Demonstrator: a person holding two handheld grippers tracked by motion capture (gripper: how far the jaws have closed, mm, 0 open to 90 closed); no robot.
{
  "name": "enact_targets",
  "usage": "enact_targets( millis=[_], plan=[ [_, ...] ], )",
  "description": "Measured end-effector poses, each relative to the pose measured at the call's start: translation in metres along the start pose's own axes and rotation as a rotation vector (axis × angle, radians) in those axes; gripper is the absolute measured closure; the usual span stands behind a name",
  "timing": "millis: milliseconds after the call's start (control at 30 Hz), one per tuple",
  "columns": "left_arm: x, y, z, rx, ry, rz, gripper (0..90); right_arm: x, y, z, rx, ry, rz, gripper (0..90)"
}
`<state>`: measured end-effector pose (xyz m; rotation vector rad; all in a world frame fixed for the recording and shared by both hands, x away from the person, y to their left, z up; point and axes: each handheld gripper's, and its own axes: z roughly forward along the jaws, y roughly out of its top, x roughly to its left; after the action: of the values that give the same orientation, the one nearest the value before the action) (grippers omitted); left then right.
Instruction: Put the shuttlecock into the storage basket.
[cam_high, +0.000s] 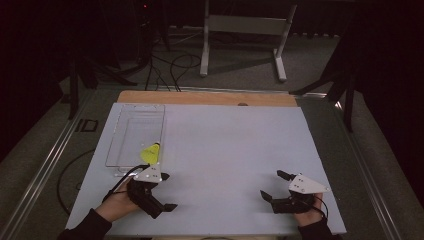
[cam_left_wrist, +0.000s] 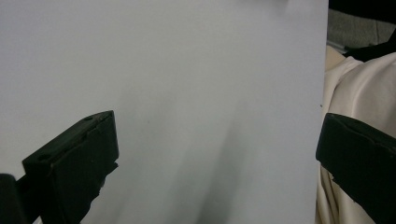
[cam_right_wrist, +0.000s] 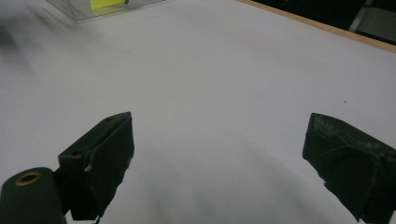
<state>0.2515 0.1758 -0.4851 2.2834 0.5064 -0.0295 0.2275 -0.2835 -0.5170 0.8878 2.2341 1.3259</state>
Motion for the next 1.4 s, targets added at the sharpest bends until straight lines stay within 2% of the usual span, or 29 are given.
enact_targets(
  millis=[400, 533, 633, 700, 733, 800, 867, 1033, 1233, 1400],
  plan=[
    [0.008, -0.031, -0.011, -0.065, 0.018, -0.064, 0.2, 0.0, -0.001, 0.001, 0.006, 0.008, 0.001, 9.3],
    [0.01, -0.039, -0.009, -0.058, 0.023, -0.079, 0.2, 0.0, -0.001, 0.002, 0.009, 0.01, 0.003, 9.3],
    [0.011, -0.044, -0.009, -0.054, 0.038, -0.096, 0.2, 0.0, -0.001, 0.002, 0.008, 0.01, 0.004, 9.3],
    [0.011, -0.046, -0.009, -0.069, 0.051, -0.109, 0.2, 0.0, -0.001, 0.001, 0.007, 0.009, 0.004, 9.3],
    [0.009, -0.048, -0.009, -0.081, 0.072, -0.124, 0.2, 0.0, -0.001, 0.001, 0.007, 0.008, 0.004, 9.3],
    [0.009, -0.049, -0.008, -0.083, 0.081, -0.13, 0.2, 0.0, -0.001, 0.001, 0.008, 0.008, 0.004, 9.3],
    [0.007, -0.051, -0.006, -0.09, 0.121, -0.139, 0.2, 0.0, -0.001, 0.001, 0.008, 0.009, 0.003, 9.3],
    [0.008, -0.054, -0.005, -0.089, 0.155, -0.159, 0.2, 0.0, -0.001, 0.001, 0.009, 0.01, 0.002, 9.3],
    [0.008, -0.056, -0.002, -0.101, 0.148, -0.184, 0.2, 0.0, -0.001, 0.002, 0.012, 0.013, 0.001, 9.3],
    [0.006, -0.056, 0.001, -0.093, 0.135, -0.183, 0.2, -0.001, -0.002, 0.002, 0.016, 0.014, 0.003, 9.3]
  ],
)
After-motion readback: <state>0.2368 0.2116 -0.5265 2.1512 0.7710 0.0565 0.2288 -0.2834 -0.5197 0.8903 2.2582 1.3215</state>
